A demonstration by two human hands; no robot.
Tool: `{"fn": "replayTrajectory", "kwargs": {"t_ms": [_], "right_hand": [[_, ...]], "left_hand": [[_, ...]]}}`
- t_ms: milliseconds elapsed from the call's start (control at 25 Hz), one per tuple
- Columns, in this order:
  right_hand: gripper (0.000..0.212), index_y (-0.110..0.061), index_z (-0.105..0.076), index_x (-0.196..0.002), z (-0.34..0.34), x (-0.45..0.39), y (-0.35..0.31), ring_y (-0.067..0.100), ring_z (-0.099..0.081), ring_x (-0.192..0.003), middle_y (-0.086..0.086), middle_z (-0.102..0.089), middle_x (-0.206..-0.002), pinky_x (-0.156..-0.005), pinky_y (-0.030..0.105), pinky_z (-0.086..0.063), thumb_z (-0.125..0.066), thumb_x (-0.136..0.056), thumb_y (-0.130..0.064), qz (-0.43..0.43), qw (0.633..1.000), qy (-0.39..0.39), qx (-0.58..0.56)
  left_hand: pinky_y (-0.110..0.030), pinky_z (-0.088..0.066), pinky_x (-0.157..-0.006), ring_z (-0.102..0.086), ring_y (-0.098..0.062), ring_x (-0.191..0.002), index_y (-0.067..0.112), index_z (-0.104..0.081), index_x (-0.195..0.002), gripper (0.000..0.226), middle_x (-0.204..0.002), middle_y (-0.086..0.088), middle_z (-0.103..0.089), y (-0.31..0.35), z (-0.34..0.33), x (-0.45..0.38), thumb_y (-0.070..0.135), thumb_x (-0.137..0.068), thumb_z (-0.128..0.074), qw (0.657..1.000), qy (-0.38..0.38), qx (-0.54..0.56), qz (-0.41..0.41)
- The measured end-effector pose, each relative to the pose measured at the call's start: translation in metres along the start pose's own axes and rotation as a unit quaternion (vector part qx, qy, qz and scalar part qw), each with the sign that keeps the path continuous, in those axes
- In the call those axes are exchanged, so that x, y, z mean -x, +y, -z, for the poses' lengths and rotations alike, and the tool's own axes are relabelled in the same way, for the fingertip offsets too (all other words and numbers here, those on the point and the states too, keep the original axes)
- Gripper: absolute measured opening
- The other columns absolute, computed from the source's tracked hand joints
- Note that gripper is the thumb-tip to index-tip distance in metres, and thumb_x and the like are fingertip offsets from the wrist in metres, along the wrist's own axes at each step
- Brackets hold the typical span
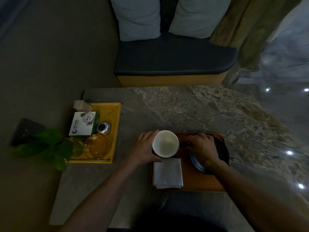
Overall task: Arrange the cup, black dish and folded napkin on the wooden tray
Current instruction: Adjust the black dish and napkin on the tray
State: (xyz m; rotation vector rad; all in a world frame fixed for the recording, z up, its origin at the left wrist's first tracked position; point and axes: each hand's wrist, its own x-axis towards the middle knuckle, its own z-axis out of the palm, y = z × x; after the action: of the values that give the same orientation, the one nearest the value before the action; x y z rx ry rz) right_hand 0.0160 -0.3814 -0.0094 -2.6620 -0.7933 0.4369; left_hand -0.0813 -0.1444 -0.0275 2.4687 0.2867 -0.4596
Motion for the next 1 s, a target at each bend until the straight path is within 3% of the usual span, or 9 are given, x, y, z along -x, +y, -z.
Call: {"fn": "replayTrajectory", "kwargs": {"t_ms": [280, 1000], "right_hand": [[0.021, -0.042, -0.064, -0.108, 0.003, -0.008, 0.004, 0.020, -0.051, -0.106, -0.011, -0.069, -0.109, -0.088, 0.039, -0.032, -0.062, -0.088, -0.036, 0.007, 1.000, -0.013, 0.005], [0.023, -0.033, -0.063, -0.109, -0.002, -0.005, 0.012, 0.022, -0.051, -0.109, -0.002, -0.068, -0.107, -0.089, 0.041, -0.035, -0.066, -0.086, -0.032, -0.007, 1.000, -0.016, -0.004]], "left_hand": [[-0.038, -0.029, -0.109, -0.036, -0.019, -0.137, 0.035, -0.029, -0.143, 0.109, -0.146, 0.005, -0.044, 0.006, -0.005, 0.003, 0.050, -0.052, -0.088, 0.998, 0.043, 0.053, -0.012], [-0.042, -0.029, -0.107, -0.029, -0.021, -0.139, 0.036, -0.025, -0.147, 0.112, -0.149, 0.006, -0.041, 0.010, -0.003, 0.002, 0.044, -0.056, -0.089, 0.999, 0.027, 0.046, 0.000]]}}
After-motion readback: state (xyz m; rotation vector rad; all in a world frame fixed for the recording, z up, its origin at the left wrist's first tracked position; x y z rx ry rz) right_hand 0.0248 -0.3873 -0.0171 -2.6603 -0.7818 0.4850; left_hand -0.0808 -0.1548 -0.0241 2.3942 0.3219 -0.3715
